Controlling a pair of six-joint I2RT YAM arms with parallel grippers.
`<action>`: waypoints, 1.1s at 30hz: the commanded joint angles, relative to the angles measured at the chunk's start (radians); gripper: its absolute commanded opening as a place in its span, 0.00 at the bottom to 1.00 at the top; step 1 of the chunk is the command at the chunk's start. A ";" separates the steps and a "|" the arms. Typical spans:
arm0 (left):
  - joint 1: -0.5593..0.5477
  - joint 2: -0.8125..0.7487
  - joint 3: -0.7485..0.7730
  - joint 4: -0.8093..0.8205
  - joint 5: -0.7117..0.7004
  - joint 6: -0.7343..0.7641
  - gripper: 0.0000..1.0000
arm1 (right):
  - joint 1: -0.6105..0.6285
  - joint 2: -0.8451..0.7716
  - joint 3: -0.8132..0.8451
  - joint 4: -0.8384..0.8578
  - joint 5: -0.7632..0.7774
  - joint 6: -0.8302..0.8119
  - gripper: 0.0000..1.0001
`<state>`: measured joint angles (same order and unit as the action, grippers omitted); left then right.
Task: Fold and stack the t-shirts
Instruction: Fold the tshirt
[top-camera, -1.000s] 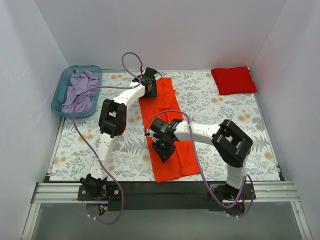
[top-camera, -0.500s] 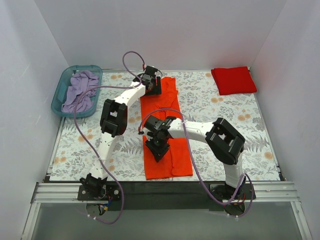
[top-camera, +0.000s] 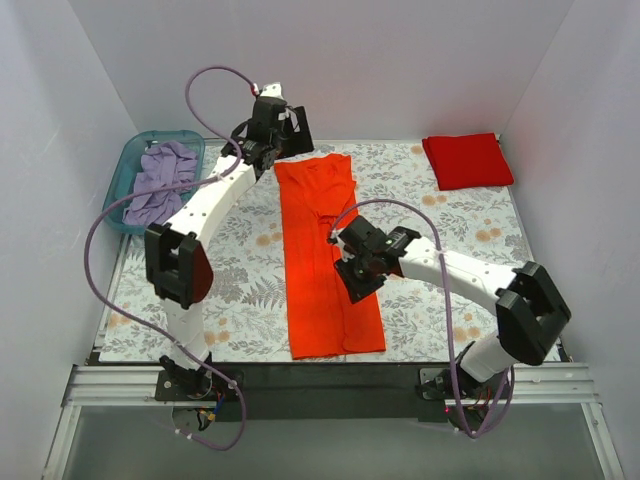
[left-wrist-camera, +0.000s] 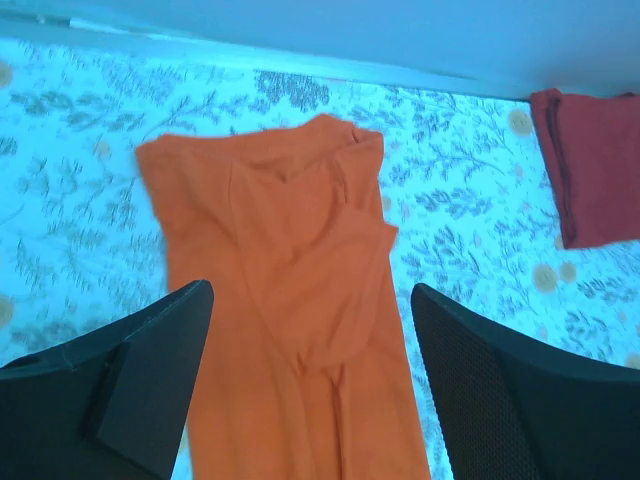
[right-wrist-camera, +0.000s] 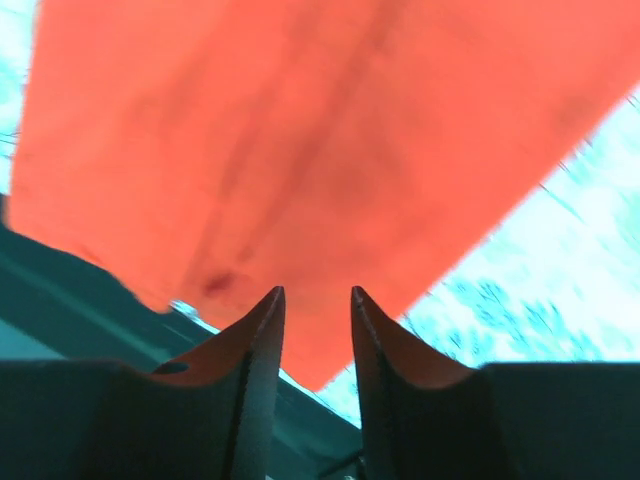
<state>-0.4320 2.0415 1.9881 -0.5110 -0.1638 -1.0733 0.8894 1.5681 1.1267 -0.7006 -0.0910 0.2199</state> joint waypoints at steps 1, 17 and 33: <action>0.001 -0.157 -0.191 -0.018 -0.002 -0.062 0.80 | -0.047 -0.120 -0.077 -0.007 0.135 0.047 0.40; -0.125 -0.650 -1.046 -0.191 0.234 -0.353 0.66 | -0.202 -0.255 -0.332 0.125 -0.036 0.139 0.48; -0.321 -0.750 -1.250 -0.359 0.349 -0.556 0.62 | -0.199 -0.333 -0.567 0.141 -0.200 0.245 0.45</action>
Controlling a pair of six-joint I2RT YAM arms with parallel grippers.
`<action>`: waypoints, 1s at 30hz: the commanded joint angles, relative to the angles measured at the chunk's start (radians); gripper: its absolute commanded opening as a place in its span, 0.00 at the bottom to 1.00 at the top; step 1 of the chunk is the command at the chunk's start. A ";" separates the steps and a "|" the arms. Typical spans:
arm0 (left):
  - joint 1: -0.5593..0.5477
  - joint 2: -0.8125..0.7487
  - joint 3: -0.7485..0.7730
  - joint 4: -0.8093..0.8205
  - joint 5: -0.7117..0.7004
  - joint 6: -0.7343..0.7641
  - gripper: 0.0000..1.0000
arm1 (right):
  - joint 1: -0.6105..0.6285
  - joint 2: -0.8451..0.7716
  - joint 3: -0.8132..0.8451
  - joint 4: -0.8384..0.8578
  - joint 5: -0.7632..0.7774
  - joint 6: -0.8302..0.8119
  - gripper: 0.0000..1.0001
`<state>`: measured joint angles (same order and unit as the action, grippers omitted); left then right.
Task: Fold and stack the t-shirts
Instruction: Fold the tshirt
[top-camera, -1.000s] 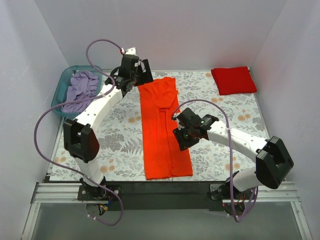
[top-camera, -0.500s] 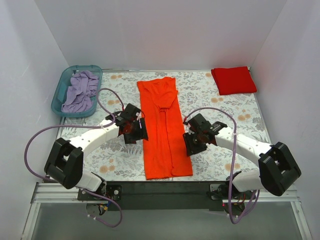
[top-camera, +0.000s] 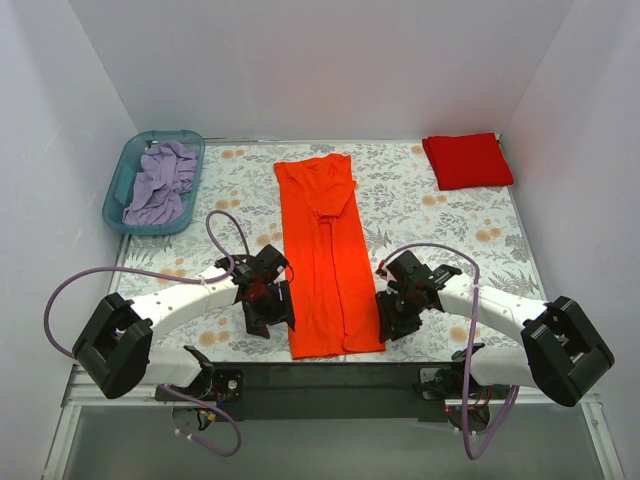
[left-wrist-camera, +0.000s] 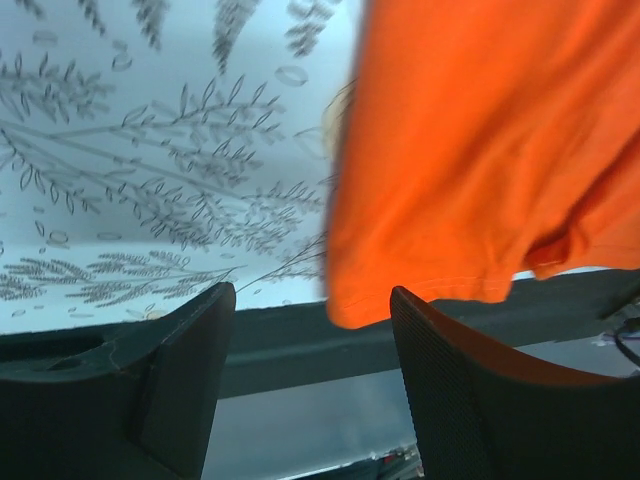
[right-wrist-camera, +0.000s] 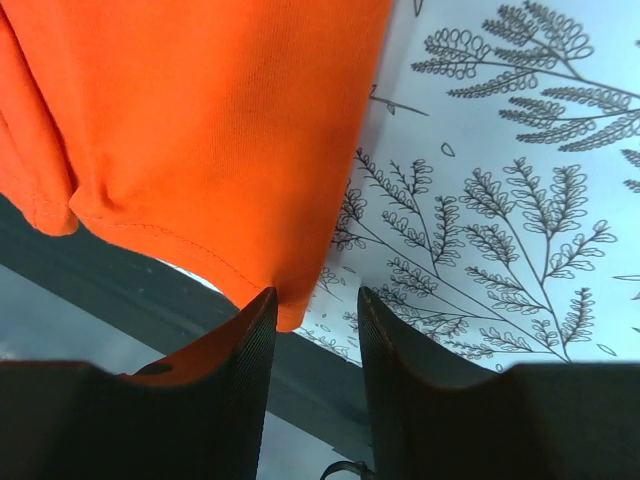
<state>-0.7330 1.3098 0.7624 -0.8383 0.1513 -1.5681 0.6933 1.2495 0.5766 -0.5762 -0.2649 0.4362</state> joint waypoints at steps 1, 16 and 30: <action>-0.026 -0.015 -0.031 -0.030 0.034 -0.064 0.62 | -0.003 -0.012 -0.023 0.032 -0.028 0.035 0.45; -0.120 0.083 -0.009 -0.005 0.057 -0.093 0.61 | 0.029 0.068 -0.046 0.049 -0.045 0.055 0.33; -0.155 0.149 0.012 0.007 0.062 -0.096 0.49 | 0.040 0.074 -0.044 0.047 -0.007 0.042 0.01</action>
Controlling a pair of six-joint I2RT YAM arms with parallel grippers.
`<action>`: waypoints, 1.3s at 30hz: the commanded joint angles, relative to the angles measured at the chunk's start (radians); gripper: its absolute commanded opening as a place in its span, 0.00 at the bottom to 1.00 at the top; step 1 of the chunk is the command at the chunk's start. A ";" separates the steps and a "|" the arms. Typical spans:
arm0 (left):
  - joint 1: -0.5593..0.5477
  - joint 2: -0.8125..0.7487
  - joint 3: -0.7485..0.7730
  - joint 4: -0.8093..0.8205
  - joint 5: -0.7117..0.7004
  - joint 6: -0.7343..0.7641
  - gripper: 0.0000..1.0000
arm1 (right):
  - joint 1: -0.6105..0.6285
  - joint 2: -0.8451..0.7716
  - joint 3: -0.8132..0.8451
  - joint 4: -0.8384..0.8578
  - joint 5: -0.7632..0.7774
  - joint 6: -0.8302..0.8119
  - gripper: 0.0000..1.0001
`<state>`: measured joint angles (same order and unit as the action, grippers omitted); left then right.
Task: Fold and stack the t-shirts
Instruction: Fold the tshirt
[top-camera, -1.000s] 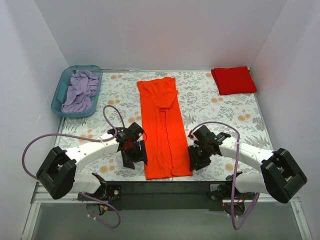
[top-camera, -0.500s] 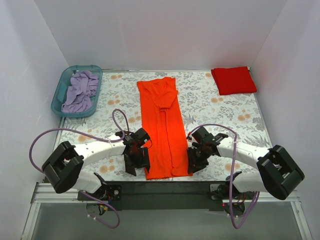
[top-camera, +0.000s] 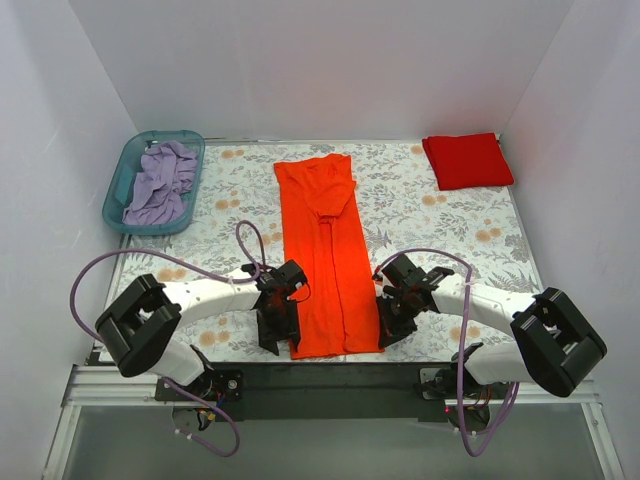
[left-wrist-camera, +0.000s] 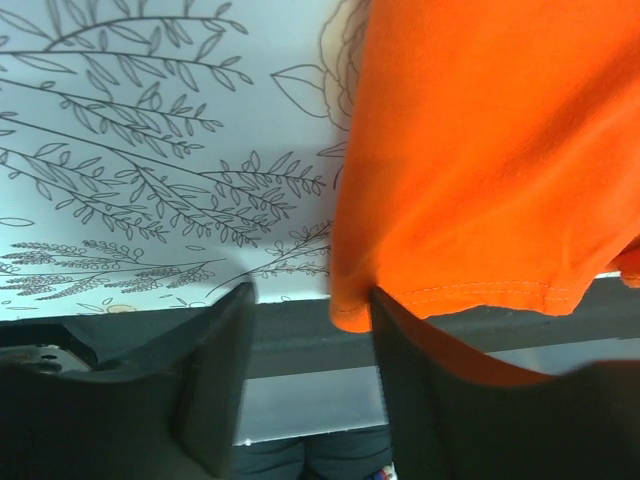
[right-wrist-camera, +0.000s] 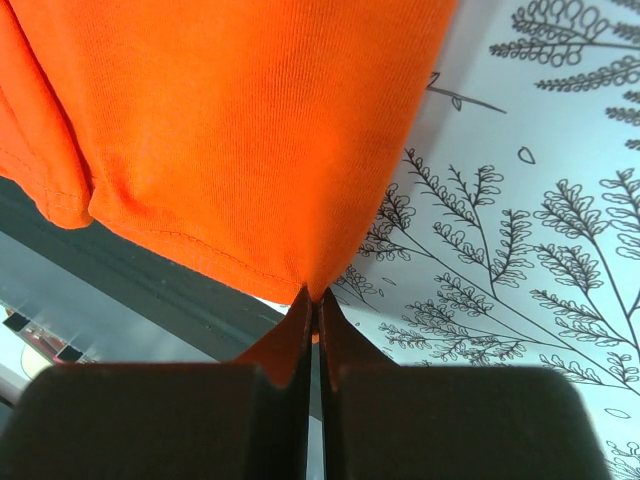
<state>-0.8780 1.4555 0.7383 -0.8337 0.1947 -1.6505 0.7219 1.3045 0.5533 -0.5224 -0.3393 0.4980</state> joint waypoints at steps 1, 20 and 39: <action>-0.015 0.011 0.039 0.002 0.018 -0.014 0.45 | 0.013 0.019 -0.021 -0.007 0.069 -0.019 0.01; -0.053 0.105 0.064 0.011 0.058 -0.028 0.25 | 0.014 0.022 -0.021 -0.001 0.077 -0.029 0.01; -0.177 -0.101 -0.007 -0.107 0.104 -0.135 0.00 | 0.113 -0.134 0.022 -0.266 -0.058 -0.046 0.01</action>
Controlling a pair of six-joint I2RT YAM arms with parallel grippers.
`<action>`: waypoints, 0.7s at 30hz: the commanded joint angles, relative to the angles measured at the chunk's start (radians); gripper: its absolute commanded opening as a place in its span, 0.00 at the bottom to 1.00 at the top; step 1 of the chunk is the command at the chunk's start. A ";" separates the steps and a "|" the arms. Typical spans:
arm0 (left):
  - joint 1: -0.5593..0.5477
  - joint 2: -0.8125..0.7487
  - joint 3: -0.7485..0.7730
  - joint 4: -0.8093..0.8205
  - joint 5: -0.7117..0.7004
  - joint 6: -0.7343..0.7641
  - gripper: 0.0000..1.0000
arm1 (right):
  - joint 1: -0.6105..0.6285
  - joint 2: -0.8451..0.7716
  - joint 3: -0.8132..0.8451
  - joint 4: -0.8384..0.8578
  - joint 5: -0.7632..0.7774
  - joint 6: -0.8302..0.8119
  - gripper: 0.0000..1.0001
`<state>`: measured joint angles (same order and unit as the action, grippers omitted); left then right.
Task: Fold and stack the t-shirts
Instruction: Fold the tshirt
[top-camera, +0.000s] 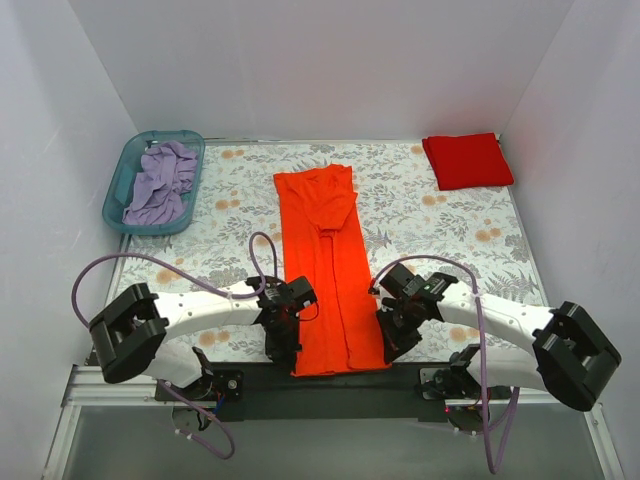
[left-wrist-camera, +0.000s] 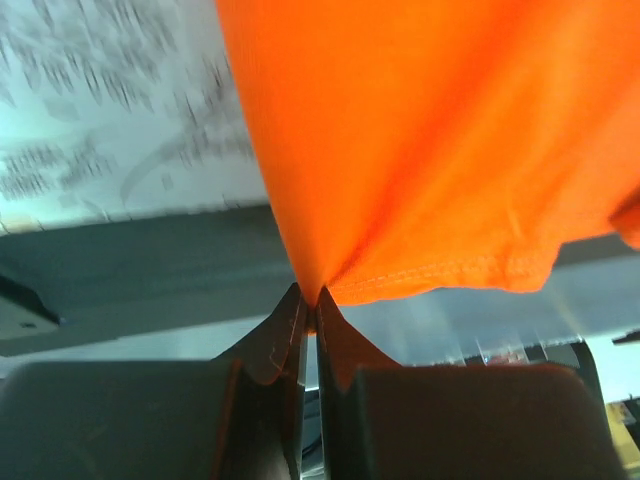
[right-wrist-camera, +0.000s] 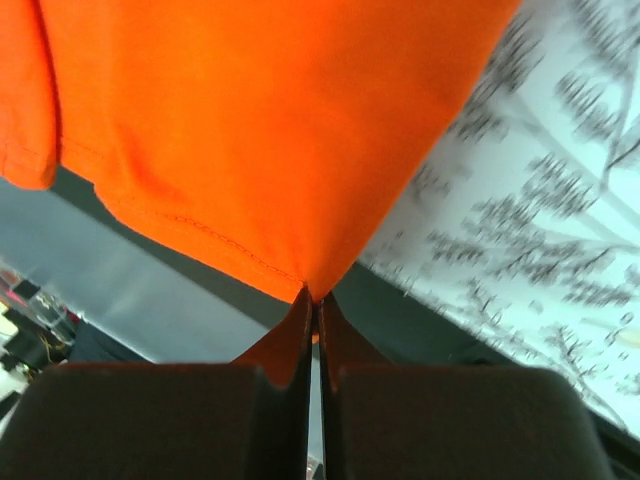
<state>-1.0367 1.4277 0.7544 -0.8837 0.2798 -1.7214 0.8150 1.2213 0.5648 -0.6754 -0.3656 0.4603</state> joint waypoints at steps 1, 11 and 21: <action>-0.019 -0.091 -0.027 -0.052 0.019 -0.066 0.00 | 0.019 -0.058 0.024 -0.121 -0.024 -0.012 0.01; 0.243 0.002 0.175 0.011 -0.146 0.092 0.00 | -0.036 0.134 0.360 -0.115 0.306 -0.118 0.01; 0.466 0.128 0.370 0.149 -0.324 0.255 0.00 | -0.224 0.325 0.678 -0.064 0.347 -0.290 0.01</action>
<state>-0.6022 1.5208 1.0641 -0.7929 0.0505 -1.5429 0.6170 1.5085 1.1683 -0.7597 -0.0547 0.2478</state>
